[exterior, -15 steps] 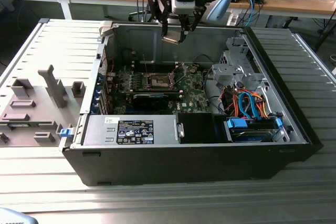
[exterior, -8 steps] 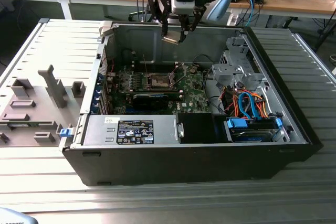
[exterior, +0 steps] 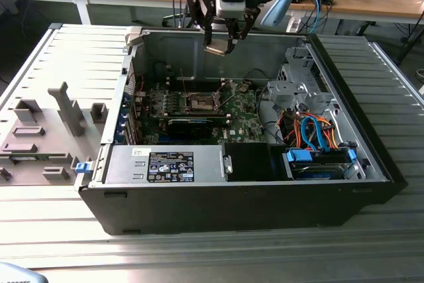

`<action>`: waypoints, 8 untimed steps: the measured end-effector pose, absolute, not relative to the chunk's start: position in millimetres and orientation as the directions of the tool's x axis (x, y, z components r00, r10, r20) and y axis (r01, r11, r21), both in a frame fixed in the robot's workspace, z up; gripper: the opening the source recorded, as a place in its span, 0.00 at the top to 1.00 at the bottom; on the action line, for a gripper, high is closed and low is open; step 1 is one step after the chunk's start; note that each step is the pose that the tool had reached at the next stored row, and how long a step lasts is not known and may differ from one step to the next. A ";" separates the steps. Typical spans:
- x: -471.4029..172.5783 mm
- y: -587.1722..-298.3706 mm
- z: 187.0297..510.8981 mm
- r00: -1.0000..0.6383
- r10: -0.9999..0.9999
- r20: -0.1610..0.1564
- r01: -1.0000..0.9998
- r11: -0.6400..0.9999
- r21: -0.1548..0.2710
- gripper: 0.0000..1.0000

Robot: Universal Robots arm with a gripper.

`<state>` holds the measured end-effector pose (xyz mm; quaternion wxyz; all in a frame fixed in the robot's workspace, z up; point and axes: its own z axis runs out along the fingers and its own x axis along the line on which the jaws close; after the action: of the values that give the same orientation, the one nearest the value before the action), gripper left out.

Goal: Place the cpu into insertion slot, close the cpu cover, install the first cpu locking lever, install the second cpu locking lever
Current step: 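Place the cpu into insertion slot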

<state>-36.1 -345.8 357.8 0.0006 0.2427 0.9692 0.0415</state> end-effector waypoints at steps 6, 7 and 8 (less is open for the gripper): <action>-36.1 -345.8 357.8 -0.880 0.475 0.019 0.475 0.876 0.081 0.46; -36.1 -345.8 357.8 -0.879 0.476 0.019 0.476 0.876 0.081 0.46; -36.1 -345.8 357.8 -0.879 0.476 0.019 0.476 0.876 0.081 0.46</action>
<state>-36.1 -345.8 357.8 0.0007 0.2458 0.9684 0.0415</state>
